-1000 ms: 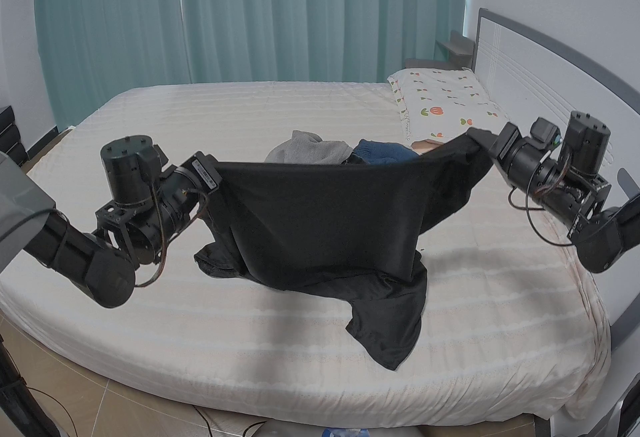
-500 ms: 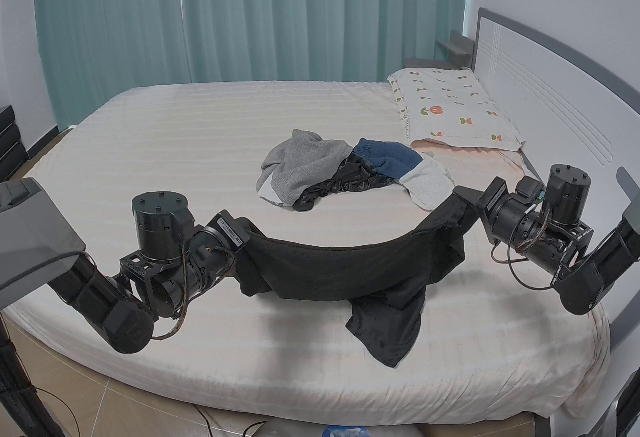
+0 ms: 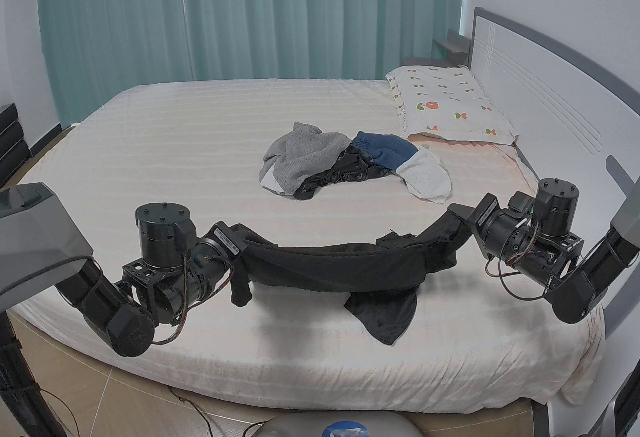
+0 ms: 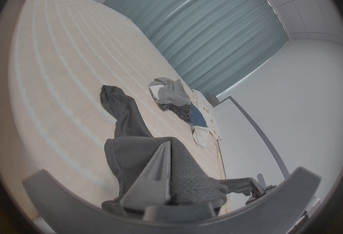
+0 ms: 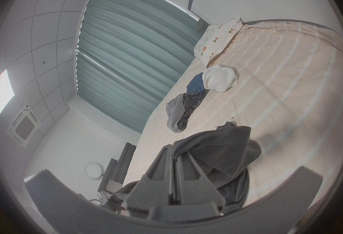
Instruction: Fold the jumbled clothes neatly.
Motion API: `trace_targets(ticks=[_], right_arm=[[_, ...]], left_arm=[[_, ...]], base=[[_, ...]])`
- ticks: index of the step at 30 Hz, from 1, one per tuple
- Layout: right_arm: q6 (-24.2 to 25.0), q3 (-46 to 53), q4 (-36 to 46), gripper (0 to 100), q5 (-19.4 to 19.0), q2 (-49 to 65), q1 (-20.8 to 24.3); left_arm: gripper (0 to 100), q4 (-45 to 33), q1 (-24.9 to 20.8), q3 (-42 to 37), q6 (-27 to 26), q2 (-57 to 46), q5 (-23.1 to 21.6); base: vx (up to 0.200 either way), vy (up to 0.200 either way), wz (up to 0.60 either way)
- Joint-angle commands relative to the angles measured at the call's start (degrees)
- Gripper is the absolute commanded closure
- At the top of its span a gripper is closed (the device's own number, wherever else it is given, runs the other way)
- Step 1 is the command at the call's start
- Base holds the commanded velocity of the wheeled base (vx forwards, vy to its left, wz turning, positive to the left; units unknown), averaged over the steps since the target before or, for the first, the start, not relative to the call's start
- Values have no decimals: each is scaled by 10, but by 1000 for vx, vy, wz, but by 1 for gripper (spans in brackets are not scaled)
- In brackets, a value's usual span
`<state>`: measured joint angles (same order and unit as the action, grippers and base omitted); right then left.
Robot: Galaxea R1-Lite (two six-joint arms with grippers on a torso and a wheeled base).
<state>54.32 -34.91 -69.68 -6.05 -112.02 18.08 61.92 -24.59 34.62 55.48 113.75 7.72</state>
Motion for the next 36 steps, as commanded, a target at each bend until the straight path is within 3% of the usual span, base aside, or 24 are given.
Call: trace_targets(ticks=[1,18,36], right_arm=[[0,1,0,100,1,-6,6],[-1,-16,-55,100,79,-30,15],[0,-16,-105,100,90,-35,16]], left_arm=[[100,0,7,5,3,2,0],[100,0,43,9,1,-5,-3],[100,1,51,11,1,-17,-2]], base=[[0,200,0],[0,200,0],[0,200,0]])
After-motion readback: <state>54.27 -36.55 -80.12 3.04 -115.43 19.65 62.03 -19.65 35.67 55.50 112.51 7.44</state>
